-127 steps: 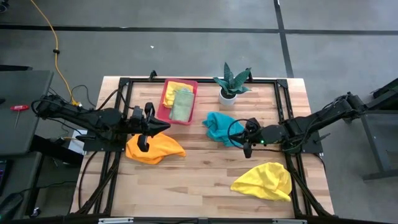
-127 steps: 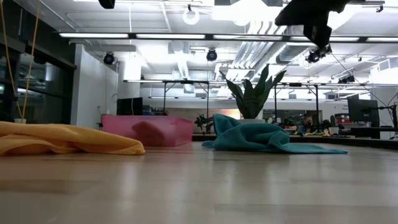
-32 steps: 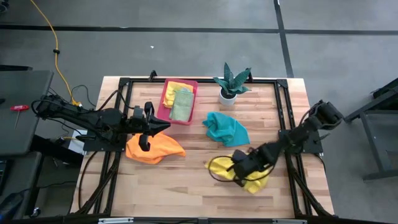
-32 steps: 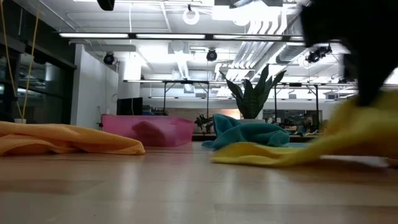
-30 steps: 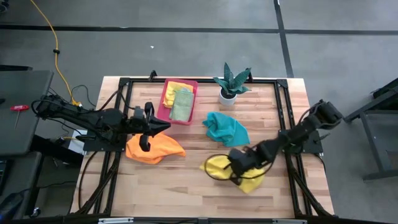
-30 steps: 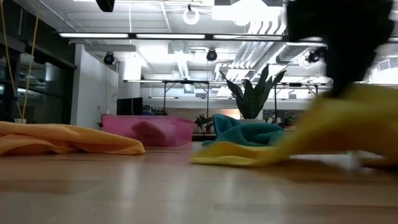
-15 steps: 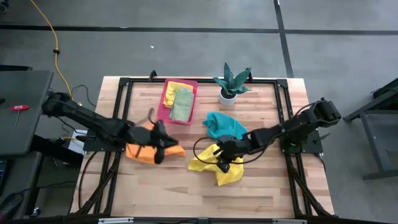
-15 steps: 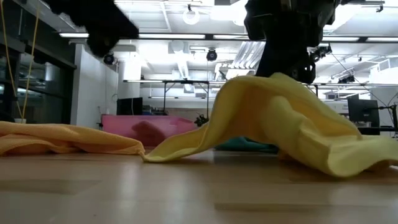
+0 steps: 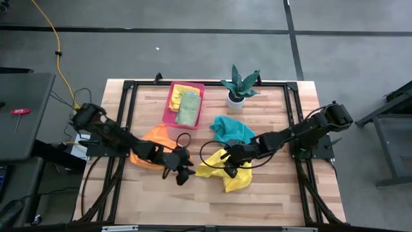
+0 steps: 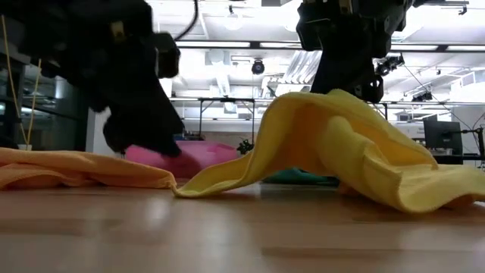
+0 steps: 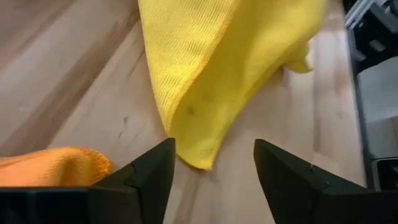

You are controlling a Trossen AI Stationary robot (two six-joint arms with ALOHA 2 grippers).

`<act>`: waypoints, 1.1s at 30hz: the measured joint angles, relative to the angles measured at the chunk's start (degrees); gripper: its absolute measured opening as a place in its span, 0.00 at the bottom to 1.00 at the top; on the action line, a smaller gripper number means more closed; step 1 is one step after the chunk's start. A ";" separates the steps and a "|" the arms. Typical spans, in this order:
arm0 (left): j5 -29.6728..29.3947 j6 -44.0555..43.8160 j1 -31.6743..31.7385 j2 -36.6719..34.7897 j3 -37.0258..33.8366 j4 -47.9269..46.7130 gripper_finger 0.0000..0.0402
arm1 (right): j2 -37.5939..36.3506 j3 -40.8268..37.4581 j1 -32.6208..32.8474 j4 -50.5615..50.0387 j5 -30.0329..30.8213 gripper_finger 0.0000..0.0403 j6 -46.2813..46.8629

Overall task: Fold microfiber towels
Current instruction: Fold the yellow microfiber cloth

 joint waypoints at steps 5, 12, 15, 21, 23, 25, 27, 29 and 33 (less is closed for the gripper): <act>0.80 0.41 1.52 5.19 2.15 -0.03 0.54 | 0.02 0.00 0.00 0.02 0.00 0.00 -0.02; 3.21 2.32 1.96 10.32 5.91 0.76 0.53 | 0.04 0.00 -0.02 0.07 0.00 0.00 -0.58; 5.02 4.26 1.24 11.11 6.83 0.94 0.53 | 0.04 0.00 -0.02 0.11 0.04 0.00 -1.04; 4.86 4.77 -0.50 11.21 6.85 0.41 0.41 | 0.04 0.00 -0.07 0.11 0.46 0.00 -1.09; 4.52 4.50 -0.77 11.26 6.82 0.29 0.32 | 0.04 0.00 -0.07 0.13 0.50 0.00 -1.09; 4.57 3.84 -0.86 11.29 6.80 0.38 0.22 | 0.04 0.00 -0.07 0.18 1.14 0.00 -1.09; 4.56 3.55 -0.85 11.29 6.80 0.49 0.11 | 0.04 0.00 -0.08 0.20 1.45 0.00 -1.09; 4.30 3.34 -0.79 11.29 6.80 0.49 0.03 | 0.04 0.00 -0.09 0.20 1.73 0.00 -1.09; 3.29 1.57 -0.55 11.29 6.80 1.17 0.05 | 0.04 0.00 -0.09 0.29 2.95 0.00 -1.06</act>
